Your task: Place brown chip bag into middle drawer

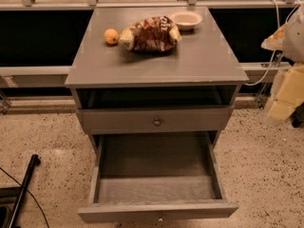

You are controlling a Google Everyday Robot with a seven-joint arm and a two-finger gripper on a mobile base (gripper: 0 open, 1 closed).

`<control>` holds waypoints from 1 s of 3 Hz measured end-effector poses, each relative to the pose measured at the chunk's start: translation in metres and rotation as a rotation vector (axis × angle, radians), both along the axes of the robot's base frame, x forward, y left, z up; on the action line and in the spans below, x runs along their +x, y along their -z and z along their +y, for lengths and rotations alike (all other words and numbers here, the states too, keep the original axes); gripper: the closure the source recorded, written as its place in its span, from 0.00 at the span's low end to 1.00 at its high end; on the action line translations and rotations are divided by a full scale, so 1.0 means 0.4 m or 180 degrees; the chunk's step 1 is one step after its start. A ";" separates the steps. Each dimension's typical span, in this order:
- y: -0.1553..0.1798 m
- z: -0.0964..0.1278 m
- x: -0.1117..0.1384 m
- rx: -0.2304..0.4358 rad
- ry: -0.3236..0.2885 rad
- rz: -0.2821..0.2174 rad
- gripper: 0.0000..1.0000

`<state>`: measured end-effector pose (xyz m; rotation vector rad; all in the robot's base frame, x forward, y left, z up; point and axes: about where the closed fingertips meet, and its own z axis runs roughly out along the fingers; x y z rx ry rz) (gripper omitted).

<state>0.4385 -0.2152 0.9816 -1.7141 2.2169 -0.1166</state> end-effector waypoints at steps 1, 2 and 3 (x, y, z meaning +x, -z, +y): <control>0.000 0.000 0.000 0.0000 0.0000 0.0000 0.00; 0.000 0.067 0.130 0.0092 -0.0268 -0.0317 0.00; -0.017 0.153 0.276 0.0170 -0.0545 -0.0772 0.00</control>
Offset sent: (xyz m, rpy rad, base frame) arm 0.1021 0.0459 -0.0011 0.0767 -0.1874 0.1486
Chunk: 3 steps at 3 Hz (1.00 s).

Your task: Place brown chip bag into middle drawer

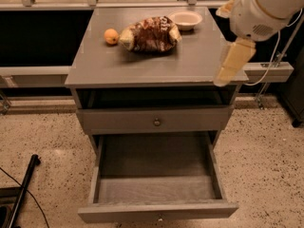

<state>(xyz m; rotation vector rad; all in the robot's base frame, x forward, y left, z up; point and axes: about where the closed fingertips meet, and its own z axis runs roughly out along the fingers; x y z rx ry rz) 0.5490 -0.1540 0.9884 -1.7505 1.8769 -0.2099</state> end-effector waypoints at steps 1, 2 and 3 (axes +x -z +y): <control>-0.012 0.006 0.017 0.0033 0.0002 -0.0097 0.00; -0.010 0.010 0.019 0.0041 -0.0014 -0.0095 0.00; -0.007 0.019 0.024 0.0063 -0.0053 -0.0092 0.00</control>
Offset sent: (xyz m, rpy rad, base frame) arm 0.0066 0.0025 0.0046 0.0102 -0.0305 -0.0005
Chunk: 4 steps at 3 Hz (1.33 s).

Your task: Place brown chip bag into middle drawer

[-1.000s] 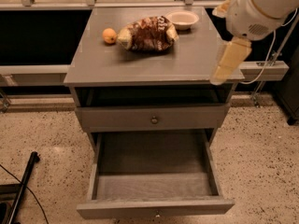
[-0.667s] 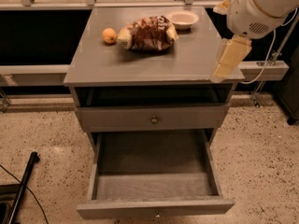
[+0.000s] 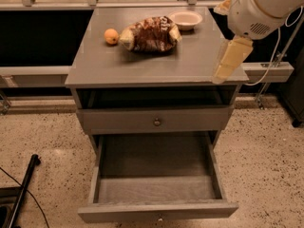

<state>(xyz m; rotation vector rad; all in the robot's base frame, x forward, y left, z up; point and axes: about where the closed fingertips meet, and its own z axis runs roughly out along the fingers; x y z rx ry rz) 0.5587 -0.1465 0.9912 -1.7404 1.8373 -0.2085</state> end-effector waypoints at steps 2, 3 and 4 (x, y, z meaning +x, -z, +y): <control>0.078 0.180 0.184 -0.0163 -0.0560 -0.0311 0.00; 0.108 0.243 0.252 -0.0248 -0.0706 -0.0420 0.00; 0.128 0.293 0.335 -0.0263 -0.0725 -0.0507 0.00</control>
Offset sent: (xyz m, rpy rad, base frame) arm 0.1064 0.0999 -0.0394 -0.0559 -0.1637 0.2500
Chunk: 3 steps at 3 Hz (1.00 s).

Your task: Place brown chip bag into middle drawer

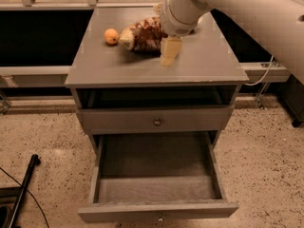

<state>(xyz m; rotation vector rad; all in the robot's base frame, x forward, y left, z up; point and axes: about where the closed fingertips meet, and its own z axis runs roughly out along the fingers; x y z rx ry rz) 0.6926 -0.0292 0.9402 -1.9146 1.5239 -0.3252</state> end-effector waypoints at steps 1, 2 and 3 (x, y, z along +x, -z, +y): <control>0.010 0.042 0.075 0.0047 0.0009 -0.0115 0.00; 0.021 0.085 0.159 0.0199 -0.0007 -0.0176 0.00; 0.037 0.114 0.200 0.0353 0.0046 -0.0250 0.00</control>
Offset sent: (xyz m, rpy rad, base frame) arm 0.0917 0.0447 -0.0040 0.1019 -0.0771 0.0078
